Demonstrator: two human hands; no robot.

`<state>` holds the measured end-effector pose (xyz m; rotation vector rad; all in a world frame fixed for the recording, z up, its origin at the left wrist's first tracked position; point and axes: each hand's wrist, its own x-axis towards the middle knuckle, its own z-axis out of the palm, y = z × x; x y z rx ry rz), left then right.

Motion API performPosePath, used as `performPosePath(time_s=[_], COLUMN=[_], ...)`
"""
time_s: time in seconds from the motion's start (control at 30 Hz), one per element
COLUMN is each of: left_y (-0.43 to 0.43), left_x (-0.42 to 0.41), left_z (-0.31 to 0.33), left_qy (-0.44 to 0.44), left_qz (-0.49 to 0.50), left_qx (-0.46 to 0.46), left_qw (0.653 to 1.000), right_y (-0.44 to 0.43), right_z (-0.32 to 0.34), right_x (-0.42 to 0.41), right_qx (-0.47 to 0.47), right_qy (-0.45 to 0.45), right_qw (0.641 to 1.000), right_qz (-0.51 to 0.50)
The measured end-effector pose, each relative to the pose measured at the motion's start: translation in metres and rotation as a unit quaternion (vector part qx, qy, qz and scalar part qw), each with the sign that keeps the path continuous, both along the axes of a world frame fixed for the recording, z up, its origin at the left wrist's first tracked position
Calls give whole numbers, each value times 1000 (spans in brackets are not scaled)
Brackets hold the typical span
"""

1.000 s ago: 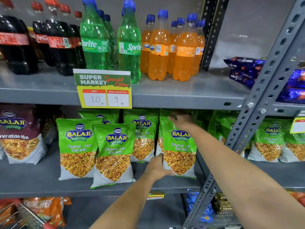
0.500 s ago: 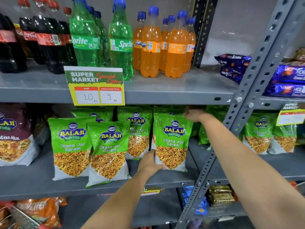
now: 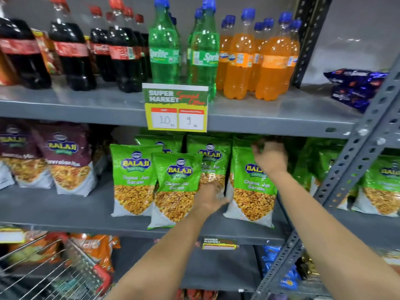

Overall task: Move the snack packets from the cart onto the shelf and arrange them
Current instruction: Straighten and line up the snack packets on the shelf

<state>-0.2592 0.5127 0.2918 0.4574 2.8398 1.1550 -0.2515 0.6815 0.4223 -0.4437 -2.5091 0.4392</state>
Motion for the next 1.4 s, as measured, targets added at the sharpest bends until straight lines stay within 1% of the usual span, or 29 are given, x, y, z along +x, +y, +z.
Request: performPosePath(time_s=[0.03, 0.1, 0.13, 0.2, 0.27, 0.33, 0.47, 0.53, 0.63, 0.73, 0.83, 0.93, 1.03, 1.13, 1.17, 1.2, 1.27, 1.33, 1.4], left_y=[-12, -39, -51, -74, -100, -122, -147, -150, -150, -145, -134, -114, -98, -90, -90, -92, -99, -105, -106], left_x=[-2, -2, -2, -2, -2, -1, 0, -2, -5, -8, -15, -22, -29, -29, -27, -23, -15, -6, 1], left_z=[7, 22, 30, 43, 54, 56, 47, 41, 38, 39, 44, 53, 58, 47, 39, 31, 12, -8, -25], left_qy=[27, 105, 140, 174, 175, 161, 97, 78, 68, 70, 87, 95, 102, 98, 84, 57, -23, -84, -96], left_qz=[35, 108, 137, 195, 262, 308, 358, 344, 307, 308, 305, 272, 241, 189, 161, 131, 79, 34, 12], left_qx=[13, 16, 14, 28, 51, 67, 47, 40, 90, 111, 126, 180, 214, 201, 189, 159, 63, -16, -69], left_qw=[999, 988, 981, 965, 948, 935, 927, 935, 945, 943, 940, 941, 941, 956, 965, 977, 995, 996, 993], right_y=[-19, -55, -69, -93, -111, -124, -139, -144, -140, -127, -107, -85, -70, -62, -60, -59, -57, -56, -56], right_z=[-6, -21, -29, -47, -64, -78, -96, -102, -106, -103, -90, -74, -67, -75, -79, -82, -82, -74, -57], right_x=[-1, -3, -6, -10, -14, -19, -24, -24, -23, -23, -22, -22, -18, -10, -8, -6, -1, 1, 1], right_qx=[-46, -117, -139, -175, -215, -238, -253, -283, -327, -344, -379, -362, -310, -306, -301, -293, -267, -214, -162], right_qy=[8, -4, -23, -70, -114, -156, -184, -182, -169, -152, -146, -116, -98, -106, -111, -113, -108, -94, -57], right_qw=[998, 989, 984, 973, 959, 949, 944, 935, 922, 920, 910, 922, 944, 945, 945, 947, 955, 970, 985], right_qz=[30, 87, 110, 133, 144, 137, 107, 112, 117, 107, 87, 75, 60, 52, 56, 62, 70, 64, 36])
